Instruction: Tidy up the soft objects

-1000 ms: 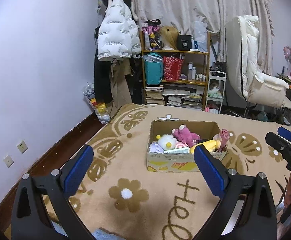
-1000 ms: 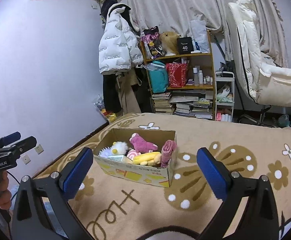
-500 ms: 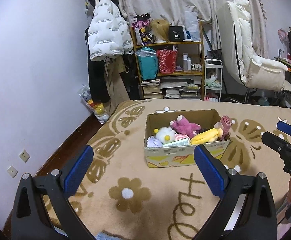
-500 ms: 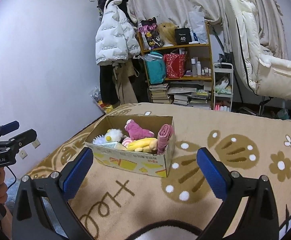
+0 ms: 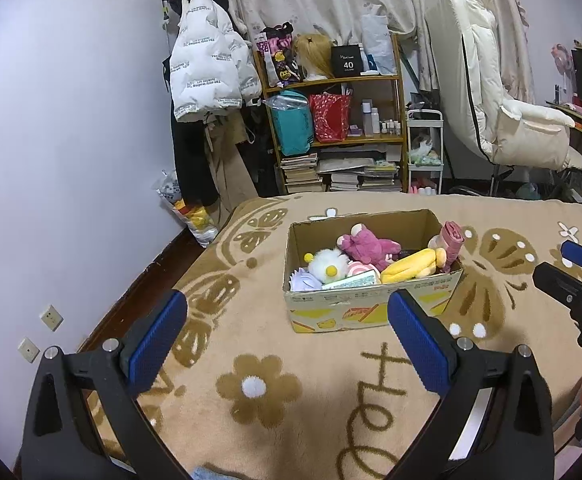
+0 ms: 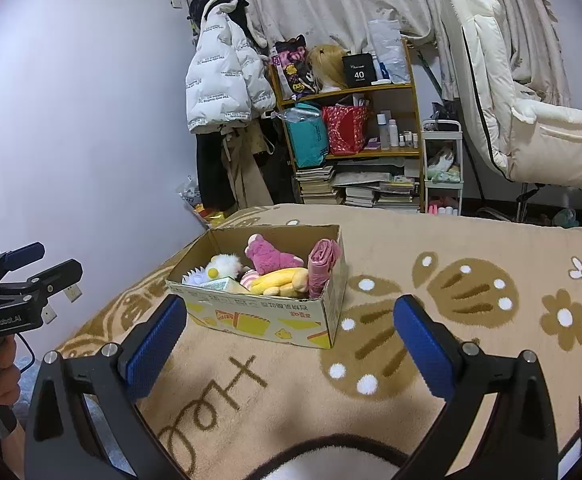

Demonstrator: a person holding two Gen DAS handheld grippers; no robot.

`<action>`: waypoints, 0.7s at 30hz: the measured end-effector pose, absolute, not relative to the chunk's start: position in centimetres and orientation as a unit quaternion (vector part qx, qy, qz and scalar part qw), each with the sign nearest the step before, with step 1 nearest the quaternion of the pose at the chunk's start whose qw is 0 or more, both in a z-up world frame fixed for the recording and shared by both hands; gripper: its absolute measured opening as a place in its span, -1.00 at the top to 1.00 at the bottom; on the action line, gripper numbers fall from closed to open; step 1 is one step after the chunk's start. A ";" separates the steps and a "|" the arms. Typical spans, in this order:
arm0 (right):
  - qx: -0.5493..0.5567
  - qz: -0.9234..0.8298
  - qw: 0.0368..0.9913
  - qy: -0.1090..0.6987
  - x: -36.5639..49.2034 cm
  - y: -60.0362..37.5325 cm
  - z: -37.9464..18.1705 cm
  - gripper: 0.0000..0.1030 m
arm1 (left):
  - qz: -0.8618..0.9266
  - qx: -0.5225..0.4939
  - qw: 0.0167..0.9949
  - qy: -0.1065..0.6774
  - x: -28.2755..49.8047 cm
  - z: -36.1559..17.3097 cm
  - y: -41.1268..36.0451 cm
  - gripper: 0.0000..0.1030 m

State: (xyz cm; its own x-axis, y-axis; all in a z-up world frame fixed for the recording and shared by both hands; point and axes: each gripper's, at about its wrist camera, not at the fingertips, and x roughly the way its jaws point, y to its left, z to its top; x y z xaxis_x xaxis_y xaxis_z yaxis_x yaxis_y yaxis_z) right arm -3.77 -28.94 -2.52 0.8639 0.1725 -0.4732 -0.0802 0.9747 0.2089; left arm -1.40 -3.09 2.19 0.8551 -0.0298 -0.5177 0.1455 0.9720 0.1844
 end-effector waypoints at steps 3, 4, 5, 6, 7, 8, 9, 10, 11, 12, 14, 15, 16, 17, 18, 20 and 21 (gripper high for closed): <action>0.092 0.066 0.961 0.254 -3.9 -29.0 -2.6 -1.00 | -0.043 0.113 0.957 0.262 -1.4 2.2 -3.1 -0.94; 0.091 0.066 0.961 0.254 -4.0 -28.9 -2.6 -1.00 | -0.043 0.113 0.957 0.263 -1.4 2.2 -3.1 -0.94; 0.091 0.065 0.961 0.253 -3.9 -28.9 -2.6 -1.00 | -0.043 0.111 0.957 0.263 -1.4 2.1 -3.1 -0.94; 0.090 0.066 0.961 0.253 -3.9 -28.9 -2.6 -1.00 | -0.042 0.111 0.958 0.262 -1.4 2.1 -3.0 -0.94; 0.089 0.068 0.961 0.254 -3.9 -28.9 -2.6 -1.00 | -0.042 0.113 0.958 0.262 -1.4 2.1 -3.0 -0.94; 0.087 0.068 0.961 0.254 -4.0 -28.9 -2.6 -1.00 | -0.040 0.113 0.958 0.260 -1.3 2.2 -3.0 -0.94; 0.086 0.068 0.961 0.254 -3.9 -28.9 -2.6 -1.00 | -0.039 0.113 0.958 0.260 -1.3 2.2 -3.0 -0.94; 0.086 0.068 0.961 0.254 -3.9 -28.9 -2.6 -1.00 | -0.035 0.113 0.959 0.258 -1.3 2.2 -3.0 -0.94; 0.086 0.068 0.961 0.254 -3.9 -28.9 -2.7 -1.00 | -0.032 0.115 0.959 0.256 -1.4 2.3 -3.1 -0.94; 0.087 0.068 0.961 0.254 -3.9 -28.8 -2.7 -1.00 | -0.030 0.117 0.959 0.256 -1.3 2.3 -3.1 -0.94; 0.087 0.067 0.961 0.255 -3.9 -28.8 -2.7 -1.00 | -0.029 0.117 0.959 0.257 -1.3 2.4 -3.1 -0.94; 0.086 0.066 0.961 0.256 -3.9 -28.8 -2.7 -1.00 | -0.028 0.116 0.959 0.256 -1.3 2.4 -3.1 -0.94; 0.087 0.064 0.961 0.256 -3.9 -28.9 -2.7 -1.00 | -0.029 0.116 0.959 0.256 -1.3 2.4 -3.1 -0.94; 0.087 0.064 0.960 0.257 -3.8 -29.1 -2.6 -1.00 | -0.027 0.117 0.959 0.256 -1.3 2.5 -3.1 -0.94; 0.090 0.064 0.960 0.258 -3.8 -29.2 -2.7 -1.00 | -0.027 0.117 0.959 0.255 -1.3 2.5 -3.1 -0.94; 0.094 0.062 0.960 0.258 -3.8 -29.4 -2.6 -1.00 | -0.027 0.118 0.959 0.256 -1.3 2.5 -3.1 -0.94; 0.094 0.062 0.960 0.257 -3.9 -29.6 -2.5 -1.00 | -0.026 0.118 0.959 0.255 -1.3 2.5 -3.1 -0.94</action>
